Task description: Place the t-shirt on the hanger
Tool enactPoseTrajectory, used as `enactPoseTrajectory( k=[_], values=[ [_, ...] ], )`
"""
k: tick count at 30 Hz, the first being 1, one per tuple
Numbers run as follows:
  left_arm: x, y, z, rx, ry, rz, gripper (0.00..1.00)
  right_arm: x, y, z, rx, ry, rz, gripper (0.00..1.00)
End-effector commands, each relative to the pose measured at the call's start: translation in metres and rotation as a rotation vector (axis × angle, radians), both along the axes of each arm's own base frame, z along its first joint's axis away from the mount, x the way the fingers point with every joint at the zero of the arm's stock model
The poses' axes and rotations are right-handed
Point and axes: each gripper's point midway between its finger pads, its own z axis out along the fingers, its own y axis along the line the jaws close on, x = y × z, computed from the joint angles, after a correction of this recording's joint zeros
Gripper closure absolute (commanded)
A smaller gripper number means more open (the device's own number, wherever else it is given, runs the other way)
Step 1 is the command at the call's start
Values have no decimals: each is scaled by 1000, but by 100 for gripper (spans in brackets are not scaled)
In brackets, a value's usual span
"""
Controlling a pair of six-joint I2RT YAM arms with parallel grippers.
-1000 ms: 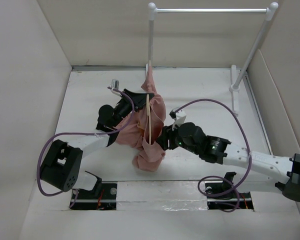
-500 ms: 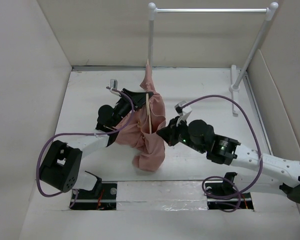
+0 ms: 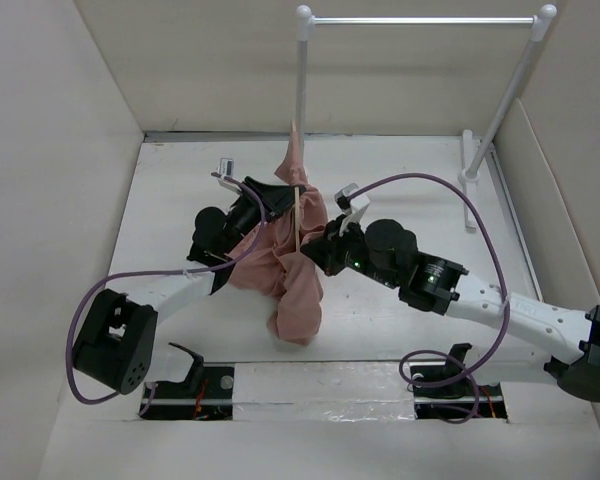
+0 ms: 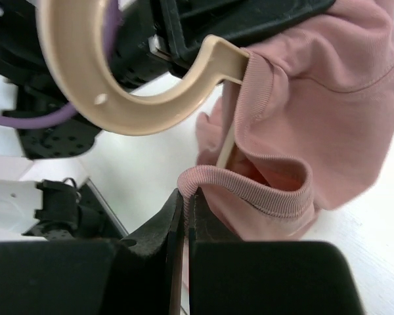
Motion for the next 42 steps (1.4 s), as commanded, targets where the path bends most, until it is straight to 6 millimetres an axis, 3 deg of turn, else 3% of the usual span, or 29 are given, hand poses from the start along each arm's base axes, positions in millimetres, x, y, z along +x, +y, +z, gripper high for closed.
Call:
enactPoseTrajectory(
  k=[1,7,12,20,27,36,39,42],
  values=[
    [-13,-2,36,-34,-102,-59,100,6,0,17,-1,-39,-12,100],
    [-25,-8,30,-145,-41,-177,100,9,10,-8,-50,-7,4,95],
    [-28,-10,30,-184,-26,-198,100,4,10,-15,-80,-5,-16,73],
    [-25,-1,37,-176,-43,-124,100,-2,16,-34,-127,27,-2,55],
    [-26,3,48,-202,-30,-110,100,5,18,-45,-155,26,-64,54],
    [-31,1,37,-182,24,-118,100,23,17,-40,-185,-38,-187,52],
    [-34,2,37,-191,23,-127,100,28,18,-42,-195,-47,-210,61],
    [-36,2,39,-191,22,-135,100,31,16,-45,-212,-41,-229,80]
  ],
)
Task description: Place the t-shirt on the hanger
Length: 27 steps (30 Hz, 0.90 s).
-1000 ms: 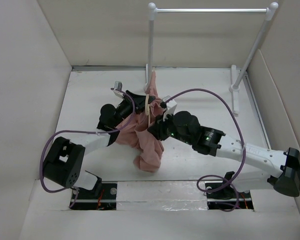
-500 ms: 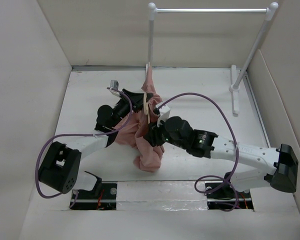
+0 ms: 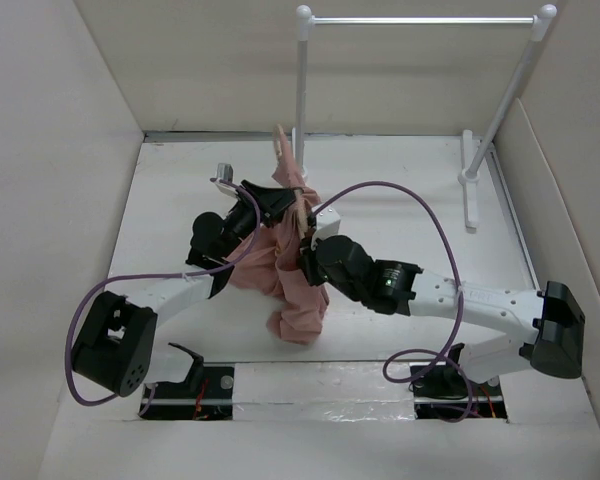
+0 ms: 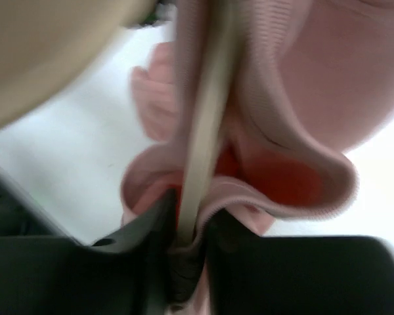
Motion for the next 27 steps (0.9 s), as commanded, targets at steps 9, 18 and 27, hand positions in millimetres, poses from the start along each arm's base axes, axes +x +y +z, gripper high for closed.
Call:
enactPoseTrajectory(
  k=[9,18,27],
  values=[
    [-7,-10,46,144,-221,-6,68,-13,-34,42,90,-43,-10,100],
    [21,15,65,302,-279,238,35,-32,-88,62,163,-24,21,100],
    [30,40,55,457,-364,410,56,-28,-106,56,163,2,70,100]
  ],
)
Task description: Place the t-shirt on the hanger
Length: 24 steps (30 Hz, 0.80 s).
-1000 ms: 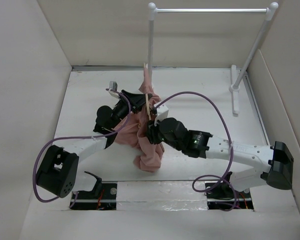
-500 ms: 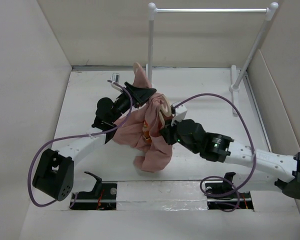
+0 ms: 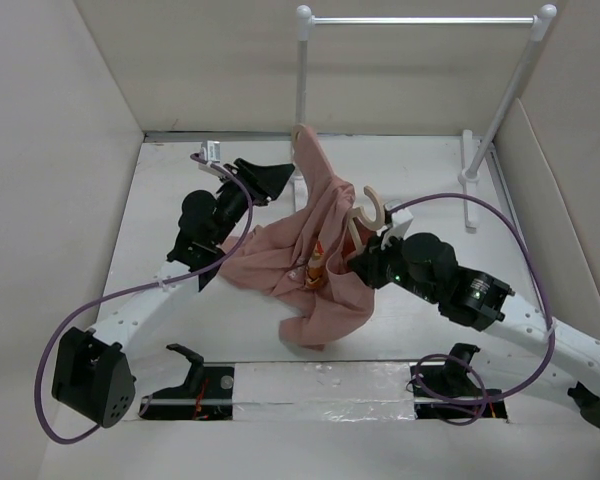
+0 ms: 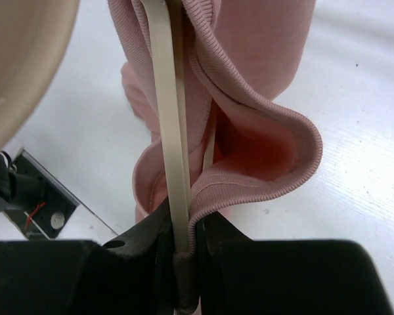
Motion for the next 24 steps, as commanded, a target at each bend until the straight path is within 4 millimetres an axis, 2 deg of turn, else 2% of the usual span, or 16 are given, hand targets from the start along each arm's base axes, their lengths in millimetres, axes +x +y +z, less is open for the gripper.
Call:
enactPoseTrajectory(
  k=[1,2,3,5,6,8,11,17,20,24],
  values=[
    [3,9,12,90,-135,67,50,-7,6,21,58,-38,94,100],
    [3,7,21,113,-179,57,40,-7,4,23,64,-40,99,100],
    [8,6,18,210,-237,73,37,-9,6,26,76,-36,127,100],
    [9,1,20,295,-318,57,34,-14,5,28,85,-32,167,100],
    [10,1,23,335,-379,69,34,-18,6,30,99,-25,200,100],
    [17,1,11,368,-389,74,33,-18,1,36,121,-32,205,100],
    [15,3,6,355,-428,60,33,-18,-3,40,133,-30,226,100],
    [8,1,25,324,-500,48,37,-22,-5,34,129,-12,249,100],
    [13,-3,33,332,-518,45,37,-22,-3,38,143,-24,258,100],
    [15,-11,26,327,-499,3,37,-23,-4,47,150,-36,259,100]
  ],
)
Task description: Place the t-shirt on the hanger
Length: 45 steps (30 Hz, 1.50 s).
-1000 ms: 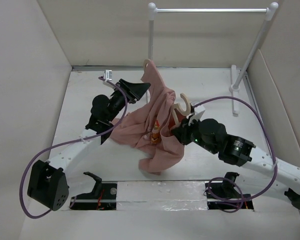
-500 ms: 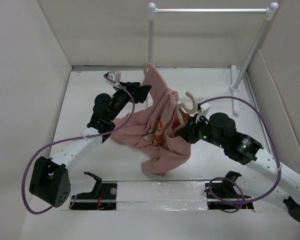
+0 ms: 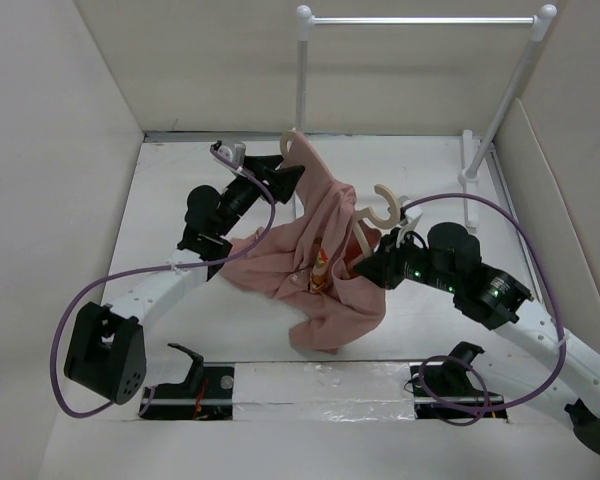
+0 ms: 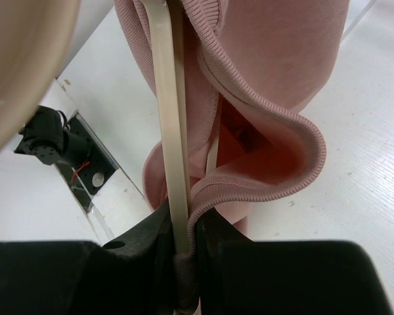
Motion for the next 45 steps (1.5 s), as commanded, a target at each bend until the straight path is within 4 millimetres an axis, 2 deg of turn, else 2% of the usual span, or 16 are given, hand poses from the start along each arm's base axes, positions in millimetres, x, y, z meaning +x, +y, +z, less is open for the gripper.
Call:
enactPoseTrajectory(
  k=[1,4,5,7,13,17,22,23,24,30,36,37,39,42,43,45],
  values=[
    [-3,-3,28,-32,-93,-43,38,-1,3,35,74,-89,27,100],
    [-3,-5,23,-40,-83,-60,50,1,4,34,69,-89,26,100],
    [-4,-5,23,-45,-82,-62,61,2,5,32,64,-82,24,100],
    [-6,-6,24,-48,-82,-72,65,4,4,29,58,-78,18,100],
    [-9,-6,23,-48,-71,-81,63,11,-1,33,61,-90,-11,100],
    [-13,-6,19,-52,-62,-93,44,14,-6,36,53,-99,-13,100],
    [-16,-9,19,-46,-60,-114,45,16,-12,40,54,-111,-25,100],
    [-16,-9,19,-47,-59,-115,48,15,-12,40,52,-112,-22,100],
    [-17,-9,22,-52,-68,-115,57,15,-13,40,49,-110,-24,100],
    [-11,-14,16,-57,-50,-134,71,12,-16,45,67,-120,-26,100],
    [-7,-18,12,-52,-33,-143,100,11,-21,47,63,-125,-43,100],
    [-8,-17,14,-53,-37,-139,100,10,-22,48,68,-130,-45,100],
    [-4,-13,13,-54,-27,-108,100,10,-22,48,68,-130,-47,100],
    [2,7,23,-110,-19,8,100,10,-22,41,49,-109,-45,100],
    [5,20,34,-150,-25,83,100,9,-22,37,41,-100,-43,100],
    [11,37,42,-178,-18,168,100,8,-23,27,14,-74,-38,100]
  ],
)
